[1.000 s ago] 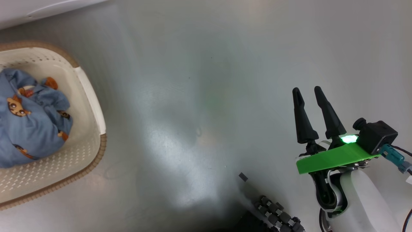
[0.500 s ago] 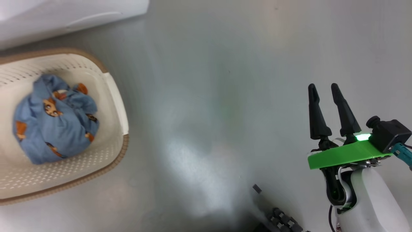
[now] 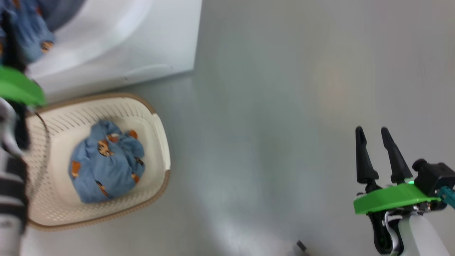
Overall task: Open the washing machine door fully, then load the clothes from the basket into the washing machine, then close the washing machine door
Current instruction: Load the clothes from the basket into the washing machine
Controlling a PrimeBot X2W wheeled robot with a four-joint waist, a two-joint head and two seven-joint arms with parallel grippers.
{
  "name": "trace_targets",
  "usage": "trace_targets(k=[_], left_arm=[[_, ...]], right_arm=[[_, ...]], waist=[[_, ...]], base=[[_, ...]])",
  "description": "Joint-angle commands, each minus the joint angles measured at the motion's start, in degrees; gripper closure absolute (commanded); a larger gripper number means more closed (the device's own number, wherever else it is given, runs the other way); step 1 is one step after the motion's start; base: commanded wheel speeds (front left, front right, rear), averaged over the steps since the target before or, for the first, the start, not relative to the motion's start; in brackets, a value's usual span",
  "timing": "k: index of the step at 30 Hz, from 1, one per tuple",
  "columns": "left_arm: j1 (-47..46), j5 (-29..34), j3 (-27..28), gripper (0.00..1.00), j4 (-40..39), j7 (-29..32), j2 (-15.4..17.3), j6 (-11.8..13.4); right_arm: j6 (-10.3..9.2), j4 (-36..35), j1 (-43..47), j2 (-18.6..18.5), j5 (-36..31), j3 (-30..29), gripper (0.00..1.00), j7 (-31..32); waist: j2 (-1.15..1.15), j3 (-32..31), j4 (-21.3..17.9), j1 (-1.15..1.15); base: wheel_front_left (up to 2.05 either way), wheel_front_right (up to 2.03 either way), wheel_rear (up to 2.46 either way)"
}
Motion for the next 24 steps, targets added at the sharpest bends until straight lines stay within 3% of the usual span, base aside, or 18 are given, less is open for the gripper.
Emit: trace_targets(k=[1, 7, 15, 24], left_arm=[[3.0, -0.2, 0.9, 0.00, -2.7, -0.9, 2.1, 0.3], [18.3, -0.3, 0.1, 0.00, -11.6, -2.9, -0.1, 2.4], [37.4, -1.3, 0.7, 0.00, -26.7, -3.3, -2.0, 7.2], [51.6, 0.0, -0.3, 0.00, -38.6, -3.2, -3.2, 12.5]], right_arm=[[0.25, -0.9, 1.9, -0.7, -0.9, 0.7, 0.00, -0.3], [0.25, -2.0, 6.1, -0.7, -2.9, -1.0, 0.00, 2.0], [0.25, -6.1, 11.4, -0.7, -5.3, -3.7, 0.00, 5.9], [0.25, -11.3, 15.6, -0.7, -8.3, -4.9, 0.00, 10.4]], waist=[[0.00, -7.7, 3.3, 0.01], [0.00, -15.2, 5.2, 0.01], [0.00, -23.0, 7.0, 0.01], [0.00, -29.2, 9.0, 0.01]], base=[[0.00, 0.00, 0.00], [0.00, 0.00, 0.00], [0.00, 0.00, 0.00], [0.00, 0.00, 0.00]])
